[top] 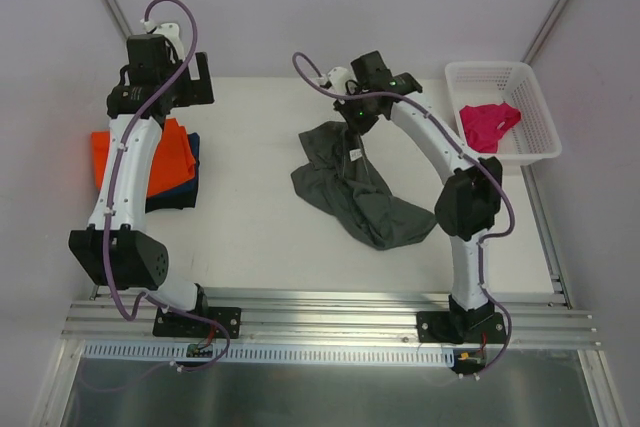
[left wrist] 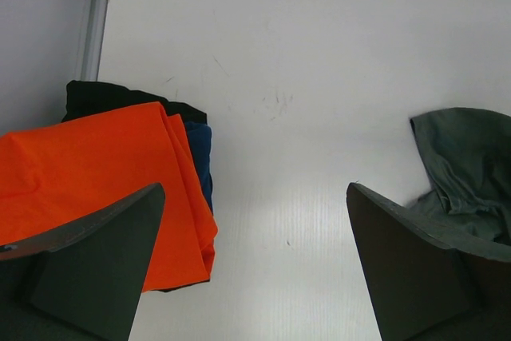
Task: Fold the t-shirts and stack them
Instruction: Flatten out the tshirt
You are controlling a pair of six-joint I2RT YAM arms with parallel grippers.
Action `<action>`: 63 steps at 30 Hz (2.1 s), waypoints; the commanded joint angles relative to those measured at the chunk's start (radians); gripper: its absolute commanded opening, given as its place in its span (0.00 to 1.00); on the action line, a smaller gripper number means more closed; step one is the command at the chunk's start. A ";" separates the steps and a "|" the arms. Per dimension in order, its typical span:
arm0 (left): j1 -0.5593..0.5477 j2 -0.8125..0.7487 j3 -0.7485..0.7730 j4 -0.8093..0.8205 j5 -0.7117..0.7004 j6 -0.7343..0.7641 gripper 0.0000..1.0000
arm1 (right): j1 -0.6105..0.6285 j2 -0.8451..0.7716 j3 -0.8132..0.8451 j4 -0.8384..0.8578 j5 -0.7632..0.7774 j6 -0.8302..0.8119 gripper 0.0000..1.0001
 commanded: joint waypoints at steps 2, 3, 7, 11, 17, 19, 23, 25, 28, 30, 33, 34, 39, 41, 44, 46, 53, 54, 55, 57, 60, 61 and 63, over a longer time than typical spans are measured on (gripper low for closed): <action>-0.008 0.004 0.034 0.017 0.046 -0.025 0.99 | -0.035 -0.134 -0.048 -0.007 0.046 -0.022 0.07; -0.010 0.007 0.037 0.017 0.048 -0.027 0.99 | -0.052 -0.149 -0.060 -0.009 0.046 -0.025 0.07; -0.010 0.021 0.054 0.017 0.048 -0.027 0.99 | -0.102 -0.165 -0.126 -0.033 0.037 -0.023 0.06; -0.010 0.023 0.062 0.018 0.046 -0.024 0.99 | -0.151 -0.172 -0.166 -0.038 0.040 -0.033 0.06; -0.010 0.018 0.054 0.017 0.037 -0.013 0.99 | -0.227 -0.160 -0.201 -0.070 0.084 -0.054 0.04; -0.010 0.018 0.054 0.017 0.032 -0.011 0.99 | -0.242 -0.157 -0.213 -0.087 0.089 -0.051 0.03; -0.010 0.024 0.059 0.018 0.029 -0.005 0.99 | -0.262 -0.129 -0.183 -0.205 0.043 -0.068 0.03; -0.010 0.029 0.063 0.018 0.029 -0.005 0.99 | -0.263 -0.097 -0.119 -0.349 -0.041 -0.071 0.02; -0.008 0.040 0.072 0.020 0.029 -0.005 0.99 | -0.257 -0.122 -0.156 -0.411 -0.113 -0.077 0.04; -0.010 0.052 0.082 0.018 0.031 -0.004 0.99 | -0.242 -0.114 -0.164 -0.461 -0.131 -0.105 0.24; -0.037 0.067 0.100 0.018 0.029 -0.002 0.99 | -0.236 -0.088 -0.123 -0.524 -0.181 -0.103 0.58; -0.045 0.072 0.109 0.018 0.029 0.004 0.99 | -0.237 -0.092 -0.115 -0.518 -0.177 -0.103 0.63; -0.071 0.092 0.126 0.018 -0.008 0.019 0.99 | -0.257 -0.071 -0.008 -0.370 -0.148 -0.088 0.69; -0.089 0.095 0.120 0.018 -0.020 0.019 0.99 | -0.259 0.004 0.079 -0.327 -0.149 -0.082 0.67; -0.103 0.103 0.108 0.018 -0.031 0.047 0.99 | -0.259 0.145 0.206 -0.291 -0.158 -0.062 0.65; -0.119 0.096 0.093 0.018 -0.044 0.061 0.99 | -0.259 0.193 0.254 -0.221 -0.157 -0.057 0.63; -0.154 0.052 0.037 0.015 -0.086 0.107 0.99 | -0.262 0.338 0.290 0.090 -0.216 0.097 0.66; -0.157 0.047 0.031 0.015 -0.090 0.117 0.99 | -0.262 0.349 0.293 0.120 -0.235 0.128 0.66; -0.165 0.046 0.025 0.012 -0.093 0.122 0.99 | -0.260 0.355 0.299 0.169 -0.244 0.148 0.66; -0.172 0.043 0.022 0.012 -0.107 0.130 0.99 | -0.259 0.368 0.307 0.207 -0.247 0.177 0.68; -0.185 0.047 0.025 0.012 -0.116 0.137 0.99 | -0.245 0.374 0.313 0.253 -0.223 0.181 0.68; -0.188 0.052 0.031 0.011 -0.121 0.139 0.99 | -0.238 0.377 0.313 0.253 -0.220 0.179 0.68; -0.195 0.066 0.049 0.012 -0.124 0.139 0.99 | -0.236 0.375 0.297 0.227 -0.223 0.179 0.68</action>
